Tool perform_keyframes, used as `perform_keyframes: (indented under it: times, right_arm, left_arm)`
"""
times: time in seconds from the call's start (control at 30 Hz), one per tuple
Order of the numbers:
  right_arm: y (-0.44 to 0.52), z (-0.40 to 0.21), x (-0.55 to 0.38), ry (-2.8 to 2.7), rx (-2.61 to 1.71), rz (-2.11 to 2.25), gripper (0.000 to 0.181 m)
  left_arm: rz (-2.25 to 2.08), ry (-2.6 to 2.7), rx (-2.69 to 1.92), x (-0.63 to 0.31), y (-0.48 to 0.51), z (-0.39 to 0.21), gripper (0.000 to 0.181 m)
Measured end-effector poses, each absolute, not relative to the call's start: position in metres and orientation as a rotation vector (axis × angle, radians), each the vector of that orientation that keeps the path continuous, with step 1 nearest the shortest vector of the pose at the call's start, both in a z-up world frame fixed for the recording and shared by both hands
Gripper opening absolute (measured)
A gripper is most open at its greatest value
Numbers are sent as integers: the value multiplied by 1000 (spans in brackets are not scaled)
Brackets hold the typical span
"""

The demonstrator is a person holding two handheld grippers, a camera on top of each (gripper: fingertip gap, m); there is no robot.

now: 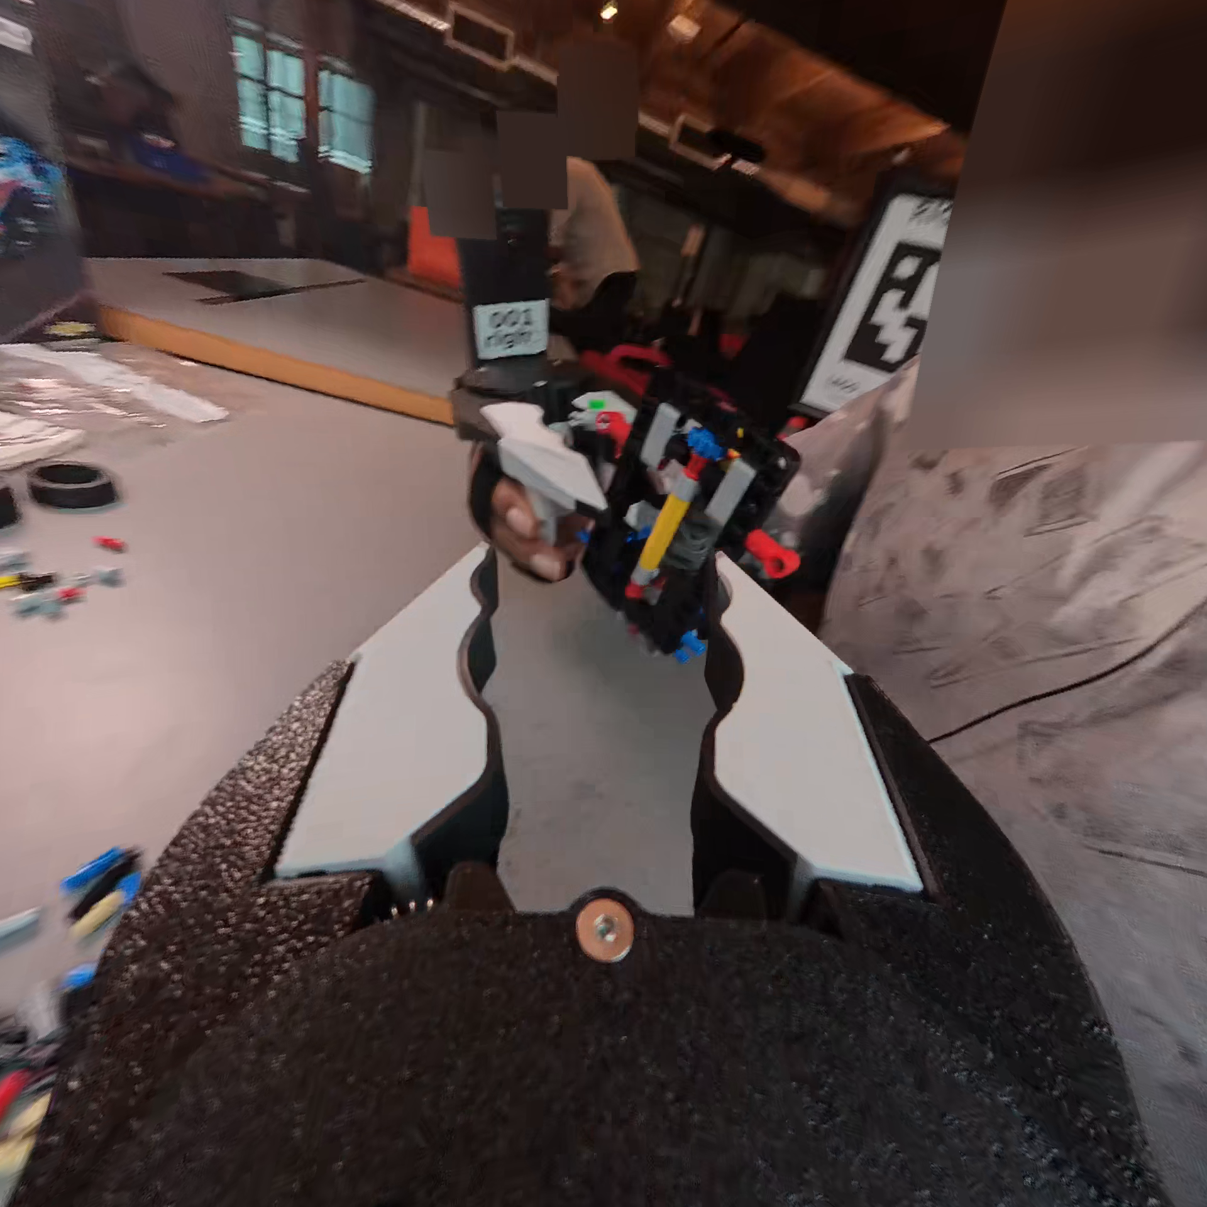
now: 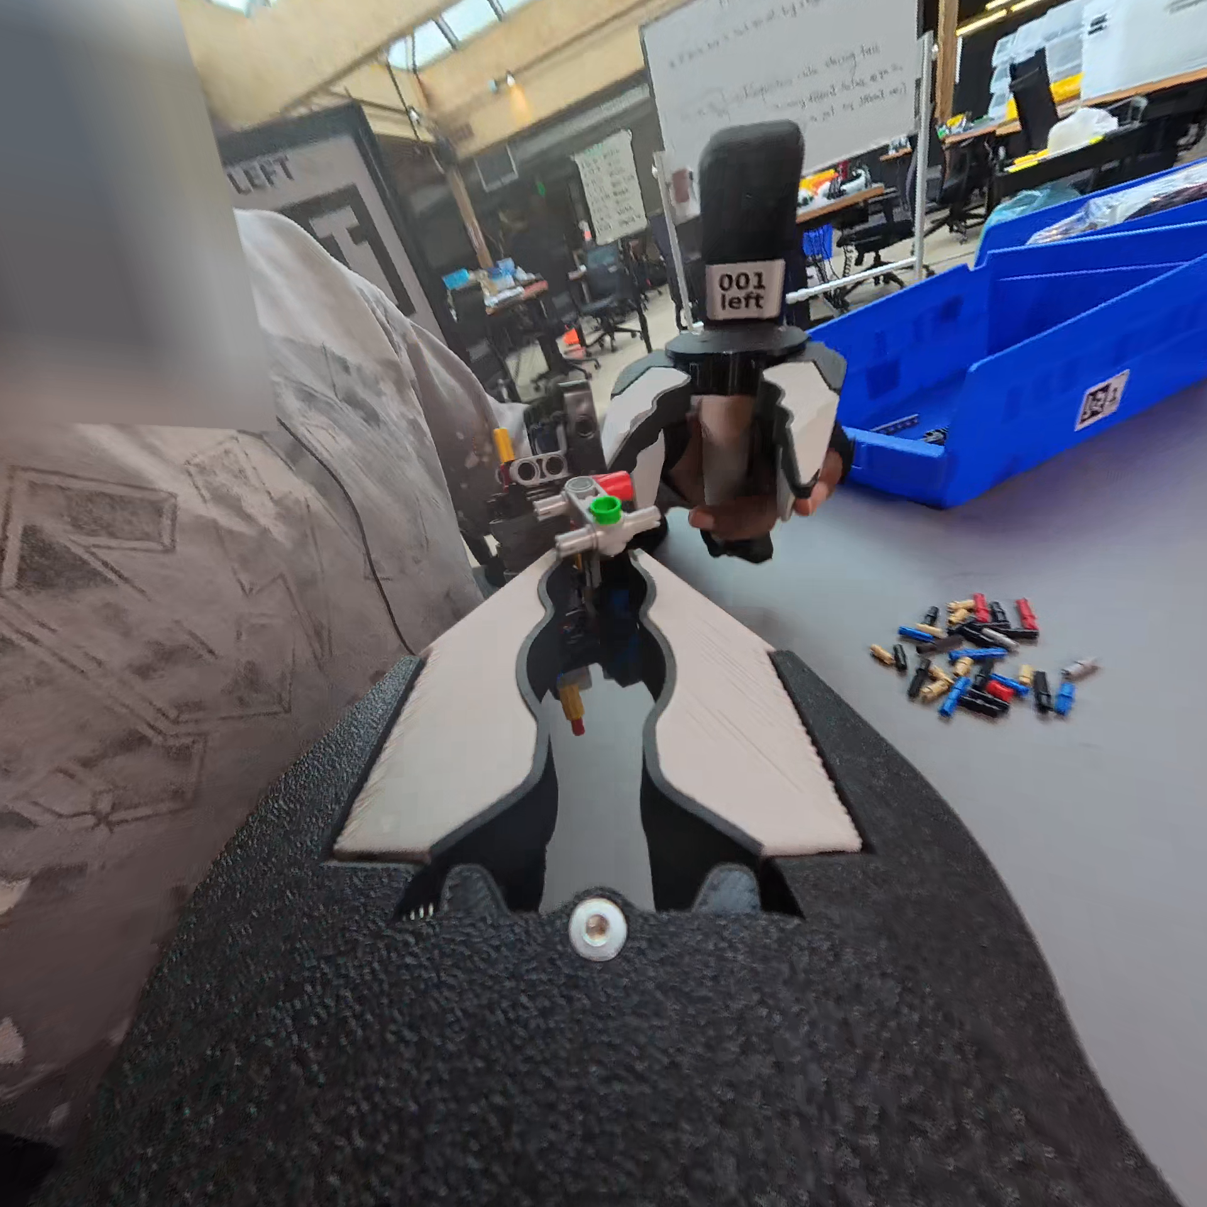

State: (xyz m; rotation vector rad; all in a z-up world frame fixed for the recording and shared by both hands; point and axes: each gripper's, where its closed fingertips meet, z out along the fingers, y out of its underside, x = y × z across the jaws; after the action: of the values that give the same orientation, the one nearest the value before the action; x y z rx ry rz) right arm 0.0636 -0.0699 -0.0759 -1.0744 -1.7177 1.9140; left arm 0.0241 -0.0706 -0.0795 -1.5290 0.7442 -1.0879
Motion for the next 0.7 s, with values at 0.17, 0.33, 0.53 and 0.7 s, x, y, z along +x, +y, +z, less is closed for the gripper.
perform_keyframes:
  times: [0.17, 0.33, 0.53, 0.7]
  right_arm:
    - [-50, -94, 64, -1788, -1149, 1627, 16]
    - [-57, -110, 61, -1964, -1117, 1453, 16]
    - [-56, -109, 53, -2159, -1044, 1216, 16]
    - [-47, -103, 34, -2166, -881, 889, 16]
  left_arm:
    - [-698, 787, -1647, 7, -51, -95, 56]
    - [-941, 813, -1651, 26, -67, -95, 35]
    - [-1266, 760, -1611, 39, -84, -81, 36]
    - [-1021, 758, -1677, 45, -68, -94, 24]
